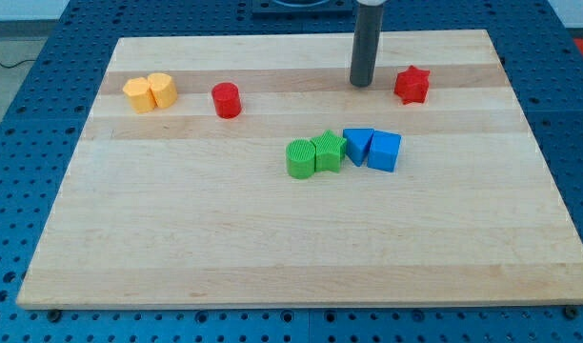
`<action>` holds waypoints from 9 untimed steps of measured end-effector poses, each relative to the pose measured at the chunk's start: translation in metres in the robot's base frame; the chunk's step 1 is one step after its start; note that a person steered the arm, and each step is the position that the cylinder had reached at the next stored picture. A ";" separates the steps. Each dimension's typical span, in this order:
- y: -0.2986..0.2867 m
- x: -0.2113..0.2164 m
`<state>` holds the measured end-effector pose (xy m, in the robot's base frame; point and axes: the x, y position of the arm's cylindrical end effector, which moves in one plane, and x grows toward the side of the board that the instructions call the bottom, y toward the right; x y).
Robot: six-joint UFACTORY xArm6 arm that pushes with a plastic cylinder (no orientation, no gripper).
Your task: Push the red star diagonally right to the blue cube
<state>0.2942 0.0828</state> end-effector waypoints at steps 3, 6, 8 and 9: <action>0.064 0.010; 0.079 0.009; 0.091 0.020; 0.093 0.037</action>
<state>0.3311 0.1758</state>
